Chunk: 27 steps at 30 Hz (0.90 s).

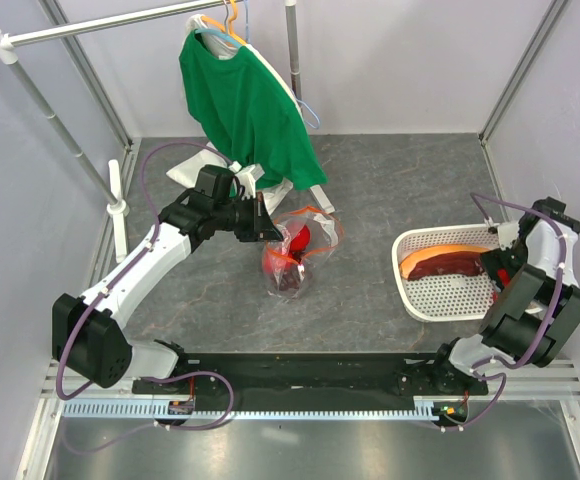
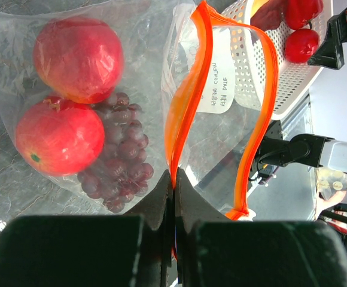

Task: Place the food in the zip-top bag and seal the zipper
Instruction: Pick up the fake fruit from the bin.

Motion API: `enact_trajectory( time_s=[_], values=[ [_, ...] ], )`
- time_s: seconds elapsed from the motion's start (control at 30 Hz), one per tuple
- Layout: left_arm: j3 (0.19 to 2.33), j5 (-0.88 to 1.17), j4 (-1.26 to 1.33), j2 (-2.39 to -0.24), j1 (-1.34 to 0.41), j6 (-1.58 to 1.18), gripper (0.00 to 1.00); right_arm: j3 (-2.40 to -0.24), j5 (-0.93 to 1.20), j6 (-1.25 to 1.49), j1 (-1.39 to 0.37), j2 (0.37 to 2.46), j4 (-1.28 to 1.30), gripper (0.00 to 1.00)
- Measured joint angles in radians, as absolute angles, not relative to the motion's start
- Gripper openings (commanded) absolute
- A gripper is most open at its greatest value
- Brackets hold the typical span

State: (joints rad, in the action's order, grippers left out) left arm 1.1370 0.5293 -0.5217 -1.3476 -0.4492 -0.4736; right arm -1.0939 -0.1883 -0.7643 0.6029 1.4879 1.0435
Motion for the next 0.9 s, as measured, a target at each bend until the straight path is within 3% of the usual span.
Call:
enact_trajectory(
  time_s=[0.6,0.77,0.9],
  values=[
    [1.137,0.532,-0.522,-1.348,-0.449,-0.474,0.02,-1.009,-0.171,-0.702,0.603,1.605,0.885,0.98],
    [1.137,0.533,-0.522,-1.348,-0.449,-0.474,0.02,-1.000,-0.154,-0.692,0.603,1.607,0.884,0.84],
    [1.137,0.533,-0.522,-1.348,-0.449,-0.474,0.02,-1.040,-0.094,-0.683,0.605,1.605,0.953,0.79]
  ],
)
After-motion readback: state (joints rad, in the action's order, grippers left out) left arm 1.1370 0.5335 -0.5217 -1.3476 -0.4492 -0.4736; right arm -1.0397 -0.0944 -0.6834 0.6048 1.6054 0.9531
